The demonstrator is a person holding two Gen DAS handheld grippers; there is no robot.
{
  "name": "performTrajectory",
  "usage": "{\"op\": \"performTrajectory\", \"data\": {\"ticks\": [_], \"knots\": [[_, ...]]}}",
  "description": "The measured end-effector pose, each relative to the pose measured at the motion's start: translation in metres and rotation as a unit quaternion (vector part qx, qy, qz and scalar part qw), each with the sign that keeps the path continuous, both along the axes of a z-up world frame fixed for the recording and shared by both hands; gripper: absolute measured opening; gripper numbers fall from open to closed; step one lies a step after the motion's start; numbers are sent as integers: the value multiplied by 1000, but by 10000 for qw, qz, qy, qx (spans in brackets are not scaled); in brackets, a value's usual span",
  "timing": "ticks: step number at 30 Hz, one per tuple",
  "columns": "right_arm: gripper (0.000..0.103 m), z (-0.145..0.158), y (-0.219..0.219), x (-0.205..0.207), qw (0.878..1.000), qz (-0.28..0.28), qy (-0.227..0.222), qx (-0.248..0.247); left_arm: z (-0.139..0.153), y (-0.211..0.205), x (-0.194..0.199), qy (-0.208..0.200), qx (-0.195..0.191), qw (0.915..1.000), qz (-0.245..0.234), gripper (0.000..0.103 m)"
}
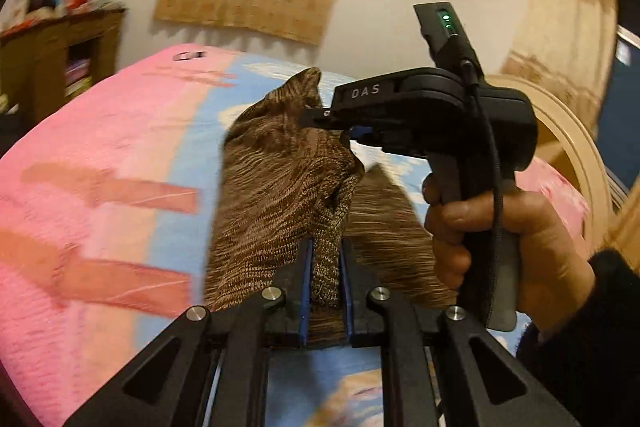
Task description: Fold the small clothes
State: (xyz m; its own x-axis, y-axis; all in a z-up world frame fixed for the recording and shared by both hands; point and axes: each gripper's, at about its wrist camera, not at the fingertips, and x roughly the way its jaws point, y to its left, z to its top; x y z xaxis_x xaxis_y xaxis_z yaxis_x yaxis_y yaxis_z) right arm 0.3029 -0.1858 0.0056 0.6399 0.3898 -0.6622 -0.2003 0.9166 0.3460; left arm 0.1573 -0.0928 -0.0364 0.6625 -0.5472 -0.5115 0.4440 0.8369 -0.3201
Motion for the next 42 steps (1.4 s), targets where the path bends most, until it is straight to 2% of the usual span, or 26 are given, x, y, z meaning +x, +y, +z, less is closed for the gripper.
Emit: {"op": "performTrajectory", "data": {"ticks": [4,9,12,15,17,19,21,23,25,28,29,30,32,34,38,40,41,42], "knots": [[18,0,-54,-10,9998,-161,-97,92,-1,-47,-3,-53,156,9990,-407,12],[19,-14,-108,-22,9992,-317,-170,155,-15,-101,-10,43,429,9953,-864,12],[19,-19,-124,-30,9989,-229,-413,-17,-28,-121,-9,190,602,9928,-1023,12],[21,-38,-131,-27,9994,-222,-176,-203,-42,-128,-1,410,725,9909,-1053,12],[25,-51,-138,-24,9997,-256,25,-20,-48,-124,3,541,723,9906,-1025,12],[32,-58,-148,-22,9988,-222,115,427,-49,-122,6,563,727,9906,-1011,12],[49,-58,-153,-19,9969,-244,92,737,-49,-121,7,558,750,9906,-996,12],[60,-56,-150,-13,9967,-191,81,782,-51,-122,10,567,766,9906,-981,12],[63,-54,-147,-5,9974,-126,123,694,-51,-123,12,574,750,9907,-983,12],[63,-56,-151,4,9967,-161,183,780,-52,-128,18,586,726,9903,-1027,12],[59,-59,-153,5,9966,-207,215,765,-52,-130,17,608,750,9896,-1062,12],[41,-60,-154,6,9970,-246,215,699,-51,-132,18,591,780,9893,-1078,12],[17,-60,-155,8,9982,-289,180,494,-47,-137,18,539,787,9886,-1169,12],[16,-49,-155,2,9990,-323,-76,313,-41,-143,14,402,745,9880,-1292,12],[16,-10,-149,-27,9917,-187,-1227,-336,-38,-158,8,184,855,9850,-1489,12],[17,-10,-150,-28,9894,-239,-1304,-592,-49,-167,13,395,960,9825,-1543,12],[20,-17,-153,-24,9905,-262,-1171,-678,-53,-167,16,521,959,9819,-1550,12],[29,-30,-158,-16,9933,-257,-881,-709,-55,-166,16,560,955,9816,-1555,12]]}}
